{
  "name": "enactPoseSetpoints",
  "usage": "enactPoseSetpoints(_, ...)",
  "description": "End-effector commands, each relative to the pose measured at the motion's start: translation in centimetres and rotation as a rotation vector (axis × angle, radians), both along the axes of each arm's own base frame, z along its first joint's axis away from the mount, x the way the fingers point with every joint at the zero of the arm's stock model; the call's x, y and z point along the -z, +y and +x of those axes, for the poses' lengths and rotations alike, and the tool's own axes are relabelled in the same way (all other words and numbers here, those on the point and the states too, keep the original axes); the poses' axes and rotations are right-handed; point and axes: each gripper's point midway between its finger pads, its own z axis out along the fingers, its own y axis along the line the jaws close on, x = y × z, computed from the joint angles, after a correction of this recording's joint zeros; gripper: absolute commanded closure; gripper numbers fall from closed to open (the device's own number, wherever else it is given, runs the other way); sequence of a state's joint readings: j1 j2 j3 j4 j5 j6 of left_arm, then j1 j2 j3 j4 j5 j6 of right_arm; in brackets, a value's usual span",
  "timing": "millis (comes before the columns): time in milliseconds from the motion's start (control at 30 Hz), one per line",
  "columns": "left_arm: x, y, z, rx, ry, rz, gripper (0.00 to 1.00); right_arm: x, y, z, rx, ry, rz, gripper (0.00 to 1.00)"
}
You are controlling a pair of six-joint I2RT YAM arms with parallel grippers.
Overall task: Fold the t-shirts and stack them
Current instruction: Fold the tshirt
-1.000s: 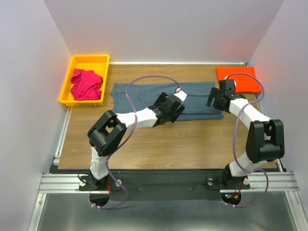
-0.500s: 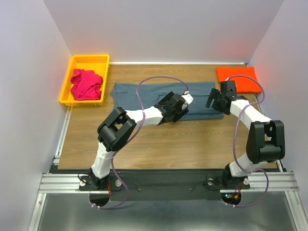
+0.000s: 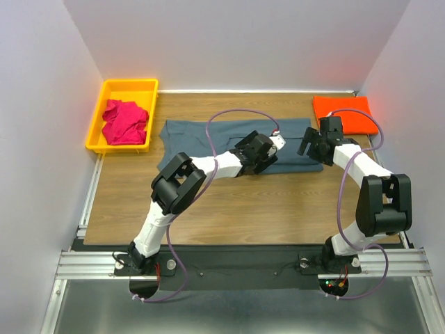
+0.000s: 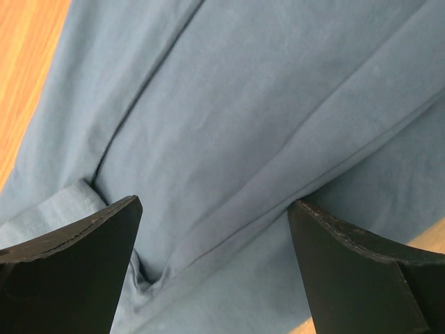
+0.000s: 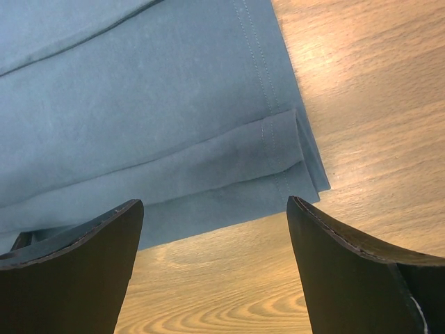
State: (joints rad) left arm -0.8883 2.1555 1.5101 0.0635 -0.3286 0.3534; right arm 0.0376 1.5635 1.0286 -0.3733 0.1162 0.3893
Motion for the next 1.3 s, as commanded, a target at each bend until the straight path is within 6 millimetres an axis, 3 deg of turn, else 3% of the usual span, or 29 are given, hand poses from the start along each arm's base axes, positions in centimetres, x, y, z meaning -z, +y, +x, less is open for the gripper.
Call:
enactPoseSetpoints(0, -2.3, -1.2, 1.6, 0.0, -0.046, -0.046, 0.02, -2.2, -0.5, 1.1, 0.009, -0.085, -0.005, 0.1)
enactPoseSetpoints(333, -4.9, -1.1, 4.7, -0.044, -0.04, -0.169, 0.04, -2.0, -0.6, 1.6, -0.002, -0.082, -0.013, 0.11)
enactPoseSetpoints(733, -3.8, -1.8, 6.3, -0.072, 0.021, -0.248, 0.04, -2.6, 1.2, 2.9, -0.119, -0.094, 0.034, 0.15)
enactPoseSetpoints(833, -4.7, -1.5, 6.8, -0.115, 0.034, -0.299, 0.04, -1.6, 1.3, 3.2, -0.116, -0.069, 0.04, 0.17)
enactPoseSetpoints(900, -6.9, -0.7, 7.1, -0.169, 0.026, -0.357, 0.04, -1.3, 1.3, 3.5, -0.114, -0.063, 0.041, 0.2)
enactPoseSetpoints(967, -9.9, 1.0, 7.2, -0.244, -0.01, -0.409, 0.04, -0.6, 1.3, 3.8, -0.107, -0.047, 0.047, 0.24)
enactPoseSetpoints(1033, -11.0, 3.4, 7.0, -0.362, 0.01, -0.47, 0.04, -0.4, 1.7, 3.9, -0.113, -0.041, 0.073, 0.28)
enactPoseSetpoints(1067, -11.6, 5.9, 6.5, -0.435, 0.017, -0.48, 0.05, -0.2, 1.7, 4.1, -0.11, -0.038, 0.078, 0.31)
enactPoseSetpoints(1133, -11.7, 8.7, 5.6, -0.572, 0.059, -0.557, 0.08, 0.0, 1.7, 4.1, -0.101, -0.033, 0.091, 0.33)
enactPoseSetpoints(1167, -10.6, 11.1, 4.0, -0.636, 0.104, -0.537, 0.1, 0.1, 1.7, 4.1, -0.098, -0.03, 0.094, 0.37)
enactPoseSetpoints(1267, -9.7, 16.5, 2.6, -0.804, 0.161, -0.596, 0.15, 0.9, 1.6, 3.7, -0.086, -0.01, 0.104, 0.38)
